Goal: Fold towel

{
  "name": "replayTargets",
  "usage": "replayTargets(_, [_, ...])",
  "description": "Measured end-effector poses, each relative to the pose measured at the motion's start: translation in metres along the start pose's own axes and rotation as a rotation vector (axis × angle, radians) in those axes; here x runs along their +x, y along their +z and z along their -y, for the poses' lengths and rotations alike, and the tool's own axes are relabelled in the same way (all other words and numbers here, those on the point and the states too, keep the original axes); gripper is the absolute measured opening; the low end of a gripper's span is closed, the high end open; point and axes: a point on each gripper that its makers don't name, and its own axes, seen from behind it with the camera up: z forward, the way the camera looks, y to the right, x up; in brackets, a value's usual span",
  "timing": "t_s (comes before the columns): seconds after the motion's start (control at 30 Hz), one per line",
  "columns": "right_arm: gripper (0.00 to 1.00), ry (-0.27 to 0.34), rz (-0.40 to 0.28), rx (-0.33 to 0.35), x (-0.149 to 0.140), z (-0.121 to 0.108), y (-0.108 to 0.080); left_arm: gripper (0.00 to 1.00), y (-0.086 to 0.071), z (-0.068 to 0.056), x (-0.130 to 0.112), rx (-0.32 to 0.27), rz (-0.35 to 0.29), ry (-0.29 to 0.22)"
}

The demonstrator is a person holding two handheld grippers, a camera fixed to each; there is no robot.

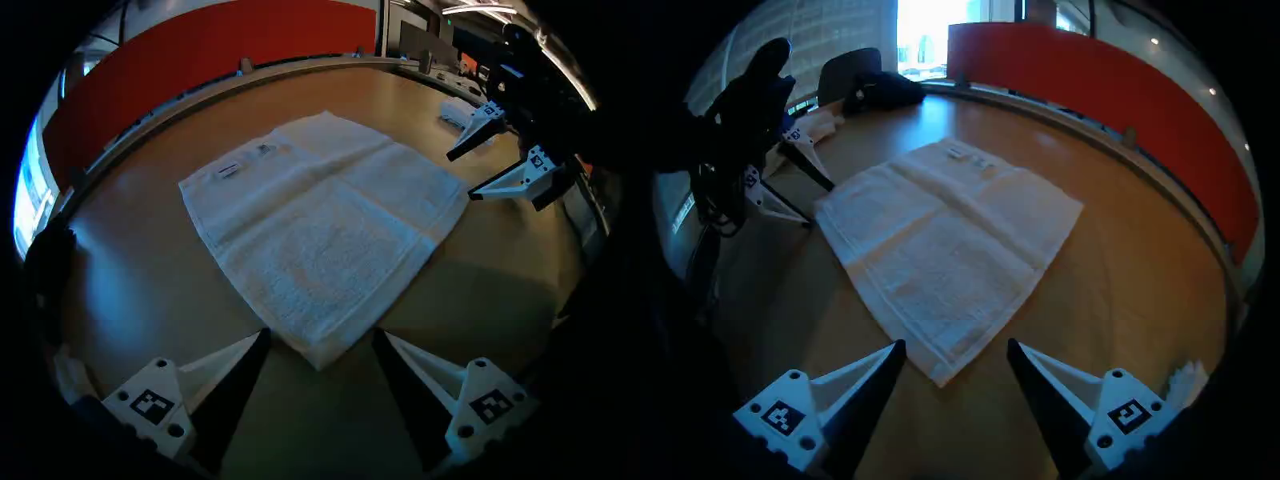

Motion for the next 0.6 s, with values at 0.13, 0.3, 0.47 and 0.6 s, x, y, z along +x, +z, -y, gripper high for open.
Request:
replayTargets(0.13, [0.95, 0.002, 0.009, 0.009, -0.0038, 0.0002, 0.003, 0.94, 0.0006, -0.0004, 0.0001, -0.001, -0.001, -0.003])
replayTargets(0.3, [0.89, 0.002, 0.017, 0.022, -0.0067, 0.0017, 0.0055, 0.94, 0.0008, -0.0001, 0.0, 0.001, -0.007, -0.008])
replayTargets(0.47, [0.81, 0.008, 0.015, 0.027, -0.0073, 0.0013, 0.0056, 0.91, 0.0012, 0.0011, 0.0006, 0.005, -0.015, -0.013])
replayTargets(0.6, [0.72, 0.01, 0.016, 0.024, -0.0071, -0.0007, 0.006, 0.84, 0.0009, 0.0014, 0.0005, 0.012, -0.017, -0.024])
